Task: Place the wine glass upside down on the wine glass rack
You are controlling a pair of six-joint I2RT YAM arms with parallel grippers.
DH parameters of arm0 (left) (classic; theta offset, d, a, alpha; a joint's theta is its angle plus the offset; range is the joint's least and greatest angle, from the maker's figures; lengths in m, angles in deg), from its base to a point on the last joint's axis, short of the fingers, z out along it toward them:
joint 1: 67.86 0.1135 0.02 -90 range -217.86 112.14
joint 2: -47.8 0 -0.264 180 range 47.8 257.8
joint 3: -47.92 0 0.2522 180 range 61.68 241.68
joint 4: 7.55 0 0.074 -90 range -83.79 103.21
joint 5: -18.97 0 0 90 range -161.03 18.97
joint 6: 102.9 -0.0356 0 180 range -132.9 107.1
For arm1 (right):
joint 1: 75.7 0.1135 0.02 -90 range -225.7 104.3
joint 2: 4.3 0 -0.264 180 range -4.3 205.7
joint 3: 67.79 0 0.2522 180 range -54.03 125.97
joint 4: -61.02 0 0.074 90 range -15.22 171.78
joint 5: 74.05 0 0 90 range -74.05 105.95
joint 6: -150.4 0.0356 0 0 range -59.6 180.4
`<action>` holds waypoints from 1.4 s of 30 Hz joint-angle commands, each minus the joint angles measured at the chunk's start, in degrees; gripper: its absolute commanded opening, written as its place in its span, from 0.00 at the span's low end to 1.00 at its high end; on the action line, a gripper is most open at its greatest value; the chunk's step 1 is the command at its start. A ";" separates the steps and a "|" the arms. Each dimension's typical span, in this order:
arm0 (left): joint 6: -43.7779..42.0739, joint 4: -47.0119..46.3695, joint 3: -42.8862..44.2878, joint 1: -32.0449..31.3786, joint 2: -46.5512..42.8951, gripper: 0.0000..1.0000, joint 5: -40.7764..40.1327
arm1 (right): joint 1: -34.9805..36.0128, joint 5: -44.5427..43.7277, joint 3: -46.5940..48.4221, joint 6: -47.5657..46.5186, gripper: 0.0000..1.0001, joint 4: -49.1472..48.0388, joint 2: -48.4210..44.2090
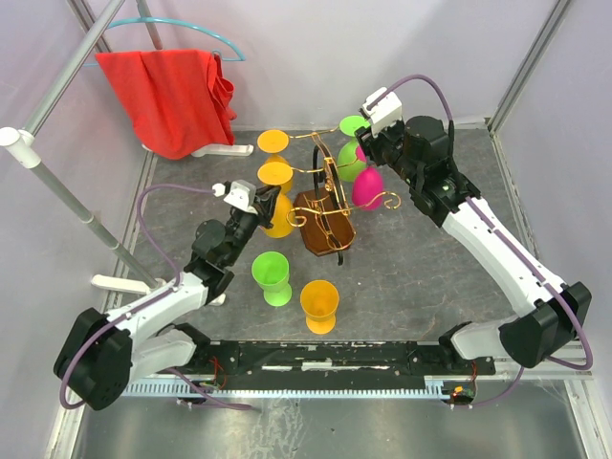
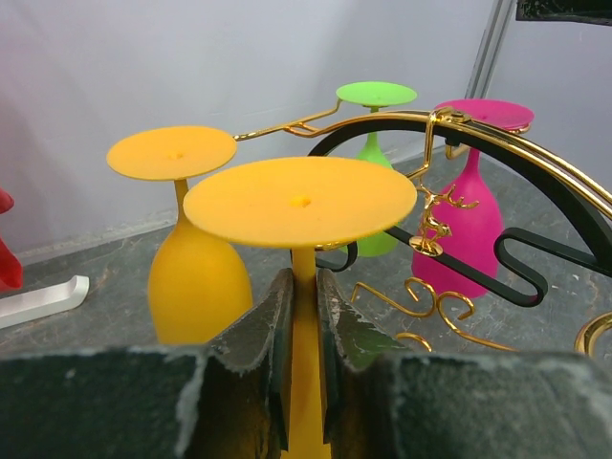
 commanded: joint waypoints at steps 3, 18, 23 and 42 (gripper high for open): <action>-0.24 -7.22 1.23 -0.78 1.72 0.03 0.94 | -0.07 -0.17 0.65 -0.99 0.57 -2.03 -0.50; 1.84 -9.91 2.76 -5.20 6.50 0.03 -0.57 | -0.06 0.32 -0.23 -0.37 0.56 -3.20 0.12; 2.46 -14.91 4.03 -5.31 10.80 0.03 -3.81 | -0.03 0.01 -0.44 -0.54 0.56 -2.98 -0.03; -0.42 -20.05 3.06 -5.24 14.06 0.03 -16.23 | -0.07 -1.59 -1.96 -1.52 0.56 -2.76 -1.01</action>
